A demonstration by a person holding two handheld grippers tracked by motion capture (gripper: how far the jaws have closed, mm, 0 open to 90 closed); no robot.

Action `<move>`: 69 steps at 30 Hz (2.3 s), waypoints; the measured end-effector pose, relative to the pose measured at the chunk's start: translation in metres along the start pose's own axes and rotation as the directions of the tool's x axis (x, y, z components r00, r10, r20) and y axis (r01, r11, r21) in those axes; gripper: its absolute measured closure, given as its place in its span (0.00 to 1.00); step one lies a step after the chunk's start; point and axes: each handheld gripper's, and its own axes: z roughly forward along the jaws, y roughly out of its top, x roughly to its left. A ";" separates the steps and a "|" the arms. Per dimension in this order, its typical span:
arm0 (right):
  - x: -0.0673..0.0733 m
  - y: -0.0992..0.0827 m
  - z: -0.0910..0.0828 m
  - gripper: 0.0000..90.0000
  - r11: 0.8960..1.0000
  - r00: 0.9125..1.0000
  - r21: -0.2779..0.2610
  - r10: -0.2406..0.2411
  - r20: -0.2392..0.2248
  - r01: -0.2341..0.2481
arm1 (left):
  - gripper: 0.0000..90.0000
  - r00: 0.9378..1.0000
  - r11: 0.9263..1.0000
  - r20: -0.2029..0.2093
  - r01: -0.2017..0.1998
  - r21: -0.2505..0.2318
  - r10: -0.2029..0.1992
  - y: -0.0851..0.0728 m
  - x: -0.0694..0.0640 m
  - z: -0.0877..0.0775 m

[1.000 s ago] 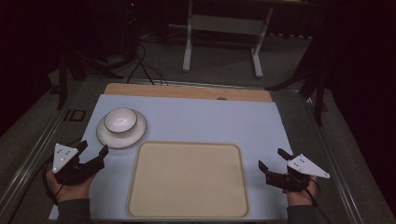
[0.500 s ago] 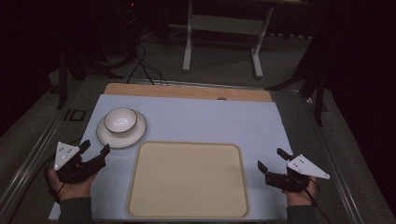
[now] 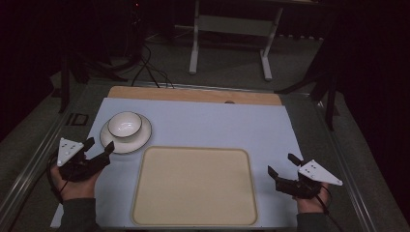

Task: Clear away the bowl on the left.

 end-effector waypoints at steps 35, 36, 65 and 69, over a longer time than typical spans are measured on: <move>0.000 0.001 0.002 0.15 1.000 1.000 -0.009 0.003 -0.011 -0.003 | 0.38 0.999 0.999 -0.022 0.041 0.025 -0.040 0.017 0.020 0.051; 0.000 0.001 0.002 0.15 1.000 1.000 -0.010 0.003 -0.011 -0.003 | 0.38 0.999 0.999 -0.023 0.043 0.026 -0.043 0.017 0.020 0.052; 0.001 0.001 0.002 0.15 1.000 1.000 -0.009 -0.004 -0.014 0.004 | 0.40 0.993 0.989 -0.103 0.077 0.124 -0.065 0.006 0.028 0.097; 0.001 0.001 0.002 0.15 1.000 1.000 -0.009 -0.003 -0.015 0.003 | 0.40 0.991 0.985 -0.123 0.072 0.155 -0.053 0.003 0.029 0.105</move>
